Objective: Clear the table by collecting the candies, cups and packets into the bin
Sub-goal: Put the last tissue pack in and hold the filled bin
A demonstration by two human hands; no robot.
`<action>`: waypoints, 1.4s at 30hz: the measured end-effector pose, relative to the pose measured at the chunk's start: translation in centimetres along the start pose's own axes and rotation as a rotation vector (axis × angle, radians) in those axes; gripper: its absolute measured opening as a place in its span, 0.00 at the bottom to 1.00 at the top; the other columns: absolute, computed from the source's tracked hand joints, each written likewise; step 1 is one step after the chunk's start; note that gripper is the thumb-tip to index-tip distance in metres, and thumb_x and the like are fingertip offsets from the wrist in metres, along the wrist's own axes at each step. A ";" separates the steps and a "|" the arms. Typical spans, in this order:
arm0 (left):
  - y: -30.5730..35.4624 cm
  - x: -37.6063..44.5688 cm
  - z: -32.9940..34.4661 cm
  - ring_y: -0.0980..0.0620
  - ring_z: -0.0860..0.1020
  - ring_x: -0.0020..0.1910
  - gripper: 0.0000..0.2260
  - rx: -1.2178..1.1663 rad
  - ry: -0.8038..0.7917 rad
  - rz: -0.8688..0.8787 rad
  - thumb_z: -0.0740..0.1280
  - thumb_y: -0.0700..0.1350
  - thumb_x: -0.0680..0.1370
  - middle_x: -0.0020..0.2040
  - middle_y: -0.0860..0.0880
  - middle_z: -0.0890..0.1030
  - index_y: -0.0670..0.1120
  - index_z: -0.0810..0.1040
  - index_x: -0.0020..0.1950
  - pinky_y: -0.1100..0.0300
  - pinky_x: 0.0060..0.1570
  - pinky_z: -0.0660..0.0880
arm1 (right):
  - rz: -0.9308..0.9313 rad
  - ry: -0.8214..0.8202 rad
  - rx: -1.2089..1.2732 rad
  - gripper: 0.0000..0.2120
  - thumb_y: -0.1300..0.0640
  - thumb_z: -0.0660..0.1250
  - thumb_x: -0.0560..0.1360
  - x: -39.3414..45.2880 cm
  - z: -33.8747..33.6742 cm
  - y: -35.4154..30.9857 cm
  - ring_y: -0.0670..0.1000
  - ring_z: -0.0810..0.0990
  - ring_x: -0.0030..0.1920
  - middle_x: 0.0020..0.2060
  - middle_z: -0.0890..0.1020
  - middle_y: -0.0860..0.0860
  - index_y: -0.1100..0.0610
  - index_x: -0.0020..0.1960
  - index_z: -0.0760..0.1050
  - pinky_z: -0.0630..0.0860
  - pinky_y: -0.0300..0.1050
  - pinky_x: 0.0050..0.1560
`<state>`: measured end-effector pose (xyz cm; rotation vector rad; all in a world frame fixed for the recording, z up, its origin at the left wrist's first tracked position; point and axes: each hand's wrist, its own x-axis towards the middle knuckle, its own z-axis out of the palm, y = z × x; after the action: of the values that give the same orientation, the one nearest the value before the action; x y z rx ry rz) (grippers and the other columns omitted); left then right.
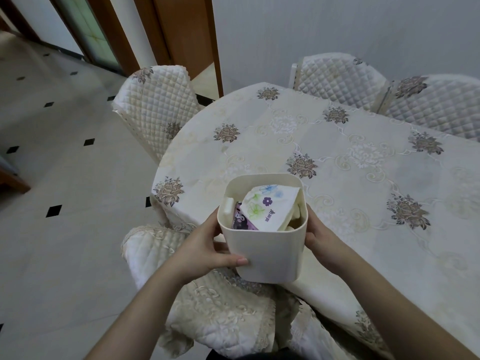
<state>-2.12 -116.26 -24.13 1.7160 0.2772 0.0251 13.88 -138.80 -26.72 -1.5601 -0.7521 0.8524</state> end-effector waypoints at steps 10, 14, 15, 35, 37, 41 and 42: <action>-1.6 0.1 1.5 0.58 0.82 0.50 0.33 -0.103 0.349 0.092 0.78 0.42 0.66 0.52 0.56 0.82 0.64 0.75 0.66 0.65 0.48 0.79 | -0.020 0.111 0.078 0.50 0.26 0.74 0.51 -0.6 0.8 0.2 0.45 0.70 0.68 0.67 0.73 0.40 0.37 0.69 0.62 0.70 0.48 0.63; -1.6 -0.2 3.2 0.59 0.82 0.54 0.24 -0.057 0.571 0.190 0.72 0.38 0.74 0.53 0.60 0.84 0.69 0.78 0.57 0.69 0.52 0.77 | -0.026 0.183 0.062 0.45 0.25 0.70 0.56 -1.2 2.0 -0.1 0.38 0.70 0.66 0.64 0.73 0.33 0.38 0.68 0.61 0.71 0.33 0.58; -1.5 -0.3 3.4 0.59 0.82 0.56 0.25 -0.075 0.600 0.198 0.71 0.37 0.76 0.55 0.60 0.84 0.69 0.77 0.58 0.69 0.53 0.76 | -0.031 0.198 0.046 0.42 0.25 0.67 0.60 -1.4 2.3 -0.3 0.35 0.69 0.66 0.64 0.72 0.31 0.39 0.69 0.60 0.70 0.29 0.57; -1.5 -1.3 1.9 0.52 0.67 0.75 0.51 0.130 0.269 0.179 0.79 0.63 0.63 0.76 0.53 0.67 0.50 0.60 0.80 0.53 0.69 0.71 | -0.083 0.217 0.045 0.33 0.36 0.69 0.69 -2.2 3.2 -0.2 0.45 0.67 0.70 0.70 0.70 0.41 0.39 0.71 0.63 0.72 0.43 0.63; -1.7 -1.6 1.9 0.51 0.70 0.74 0.49 0.026 0.229 0.186 0.81 0.57 0.65 0.75 0.52 0.70 0.50 0.61 0.79 0.57 0.66 0.74 | -0.115 0.211 0.045 0.35 0.37 0.69 0.70 -2.3 3.3 -0.4 0.47 0.66 0.72 0.72 0.67 0.43 0.42 0.73 0.61 0.69 0.48 0.66; -1.9 -2.3 1.8 0.49 0.72 0.72 0.46 -0.088 0.280 0.167 0.81 0.54 0.66 0.74 0.50 0.73 0.52 0.60 0.79 0.60 0.62 0.75 | -0.168 0.202 -0.004 0.36 0.37 0.68 0.71 -2.0 4.2 -1.4 0.46 0.64 0.73 0.73 0.66 0.42 0.44 0.75 0.59 0.67 0.37 0.66; -1.8 -2.5 1.6 0.49 0.72 0.72 0.46 -0.090 0.291 0.167 0.81 0.55 0.67 0.74 0.50 0.74 0.54 0.61 0.78 0.60 0.62 0.75 | -0.169 0.204 -0.007 0.36 0.37 0.68 0.71 -1.9 4.4 -1.4 0.45 0.64 0.72 0.73 0.66 0.41 0.44 0.75 0.58 0.67 0.36 0.65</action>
<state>-4.57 -118.02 -25.82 1.6398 0.3415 0.4068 9.10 -137.88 -25.46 -1.5385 -0.7269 0.5579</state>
